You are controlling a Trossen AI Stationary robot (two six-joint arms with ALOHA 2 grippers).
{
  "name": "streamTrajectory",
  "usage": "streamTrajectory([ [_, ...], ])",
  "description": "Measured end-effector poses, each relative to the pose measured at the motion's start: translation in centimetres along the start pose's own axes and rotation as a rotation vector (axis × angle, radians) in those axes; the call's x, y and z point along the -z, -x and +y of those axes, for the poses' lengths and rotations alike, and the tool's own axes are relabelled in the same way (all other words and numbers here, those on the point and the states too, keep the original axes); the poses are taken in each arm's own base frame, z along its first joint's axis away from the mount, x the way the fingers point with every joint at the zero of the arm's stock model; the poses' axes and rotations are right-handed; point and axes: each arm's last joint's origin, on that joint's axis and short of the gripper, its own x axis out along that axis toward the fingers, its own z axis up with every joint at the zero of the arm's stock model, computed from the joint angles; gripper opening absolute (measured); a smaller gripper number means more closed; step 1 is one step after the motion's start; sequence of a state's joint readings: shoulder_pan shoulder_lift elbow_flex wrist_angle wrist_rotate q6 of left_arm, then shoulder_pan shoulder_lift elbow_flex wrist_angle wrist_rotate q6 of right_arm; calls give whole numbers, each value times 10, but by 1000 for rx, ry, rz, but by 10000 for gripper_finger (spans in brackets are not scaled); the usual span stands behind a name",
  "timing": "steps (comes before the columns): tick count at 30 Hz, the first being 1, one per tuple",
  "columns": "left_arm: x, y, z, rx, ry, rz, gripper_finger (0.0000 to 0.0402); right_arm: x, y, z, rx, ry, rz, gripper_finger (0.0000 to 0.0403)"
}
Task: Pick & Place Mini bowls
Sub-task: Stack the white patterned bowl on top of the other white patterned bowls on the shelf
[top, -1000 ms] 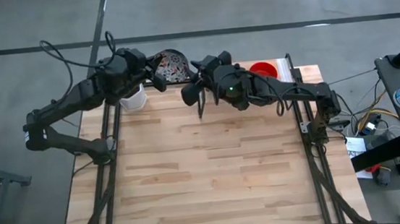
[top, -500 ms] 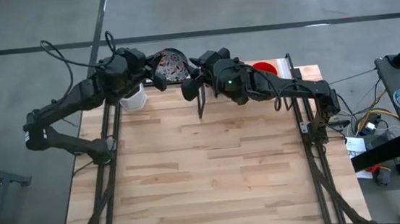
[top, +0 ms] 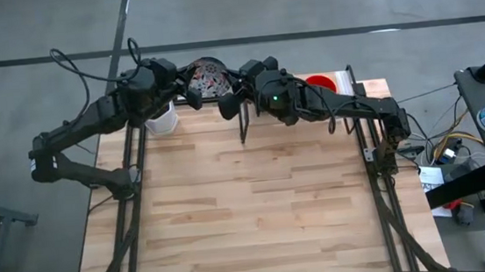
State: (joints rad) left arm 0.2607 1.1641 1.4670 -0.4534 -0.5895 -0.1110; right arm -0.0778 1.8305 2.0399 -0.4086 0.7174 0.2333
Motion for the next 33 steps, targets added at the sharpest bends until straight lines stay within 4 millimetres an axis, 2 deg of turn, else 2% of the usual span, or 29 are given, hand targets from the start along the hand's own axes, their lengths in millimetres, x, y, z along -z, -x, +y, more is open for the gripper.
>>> streamTrajectory([
  [15,-5,3,-1,57,-9,-36,127,-3,-6,-10,-85,-31,33,8],
  [20,-10,5,1,40,-17,-72,136,-11,-9,-19,-77,-56,21,8],
  [27,-18,13,5,44,-16,-140,138,-21,-8,-42,-21,-53,112,8],
  [33,-26,24,13,35,16,-190,138,-33,-4,-71,63,-22,203,8],
])
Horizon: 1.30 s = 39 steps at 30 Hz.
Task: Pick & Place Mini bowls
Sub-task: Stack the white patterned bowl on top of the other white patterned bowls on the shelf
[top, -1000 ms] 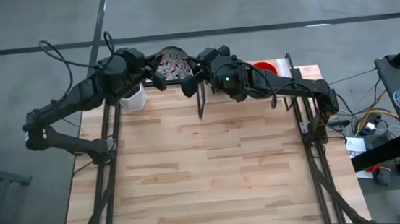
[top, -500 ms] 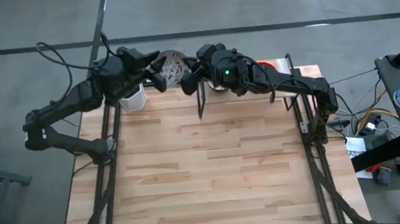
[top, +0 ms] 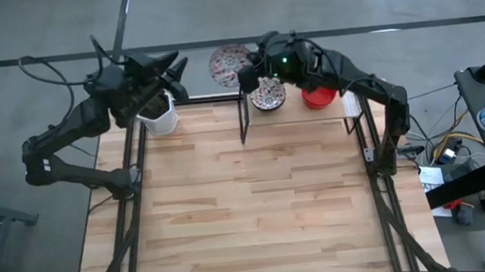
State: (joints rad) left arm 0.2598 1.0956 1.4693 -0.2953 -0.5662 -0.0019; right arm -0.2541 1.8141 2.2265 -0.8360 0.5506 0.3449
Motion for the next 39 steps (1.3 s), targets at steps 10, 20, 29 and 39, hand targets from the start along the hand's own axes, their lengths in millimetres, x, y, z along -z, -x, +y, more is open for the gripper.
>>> streamTrajectory([
  [10,-6,11,6,36,79,-24,138,-5,-5,-54,47,-98,228,8],
  [20,-5,13,6,52,84,-2,138,12,-28,-97,-40,-229,515,8],
  [29,-3,13,6,52,101,11,138,41,-47,-115,-14,-284,713,8],
  [39,-3,13,6,53,100,15,138,68,-66,-123,39,-274,785,8],
])
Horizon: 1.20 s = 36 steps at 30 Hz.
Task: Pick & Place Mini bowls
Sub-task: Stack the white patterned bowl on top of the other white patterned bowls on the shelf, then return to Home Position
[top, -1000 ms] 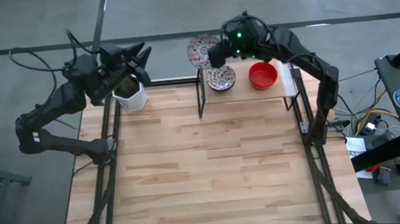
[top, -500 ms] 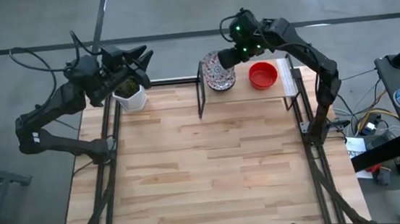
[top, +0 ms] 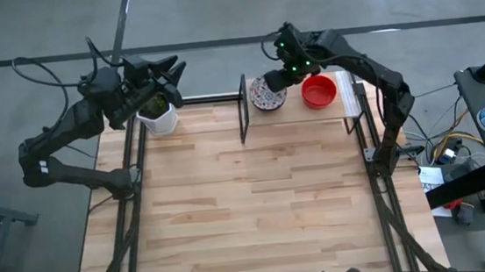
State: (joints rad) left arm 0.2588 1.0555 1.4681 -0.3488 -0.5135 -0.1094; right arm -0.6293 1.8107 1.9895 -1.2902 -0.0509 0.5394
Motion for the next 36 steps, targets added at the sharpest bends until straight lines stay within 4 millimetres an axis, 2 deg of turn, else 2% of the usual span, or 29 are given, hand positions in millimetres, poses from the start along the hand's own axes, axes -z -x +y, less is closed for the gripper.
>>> streamTrajectory([
  [8,2,0,0,-1,-5,17,138,-2,-16,-11,17,-26,26,8],
  [15,2,0,0,-1,-5,17,138,-4,-25,-14,-35,-21,20,12],
  [18,2,0,0,-1,-5,17,138,-7,-27,-12,-44,-11,-2,31],
  [29,2,0,0,-2,-6,19,138,-10,-20,-10,-50,-7,-36,141],
  [32,3,0,0,-2,-9,27,138,-12,-16,-9,-61,-5,-61,153],
  [36,4,0,0,-3,-9,35,138,-15,-8,-7,-62,-3,-95,150],
])
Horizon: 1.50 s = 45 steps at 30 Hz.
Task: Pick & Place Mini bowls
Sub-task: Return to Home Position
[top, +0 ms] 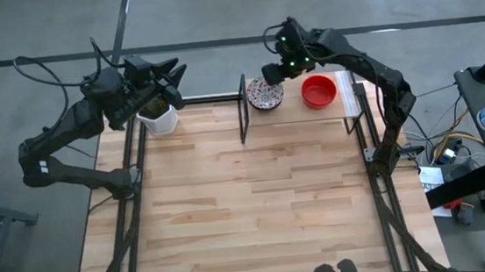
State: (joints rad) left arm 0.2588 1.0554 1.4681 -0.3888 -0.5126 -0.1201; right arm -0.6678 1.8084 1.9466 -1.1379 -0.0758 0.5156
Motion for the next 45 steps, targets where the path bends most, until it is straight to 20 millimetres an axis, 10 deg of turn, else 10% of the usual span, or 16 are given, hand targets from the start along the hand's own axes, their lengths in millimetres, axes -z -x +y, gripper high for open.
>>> streamTrajectory([
  [16,12,1,0,46,-36,125,83,8,4,26,-108,141,-12,15],
  [20,16,1,0,77,-24,158,12,8,6,45,-225,264,-81,9],
  [33,21,9,-12,559,69,272,9,37,27,118,-755,647,-173,8],
  [45,6,40,1,664,180,95,9,70,89,130,-925,768,-304,8],
])
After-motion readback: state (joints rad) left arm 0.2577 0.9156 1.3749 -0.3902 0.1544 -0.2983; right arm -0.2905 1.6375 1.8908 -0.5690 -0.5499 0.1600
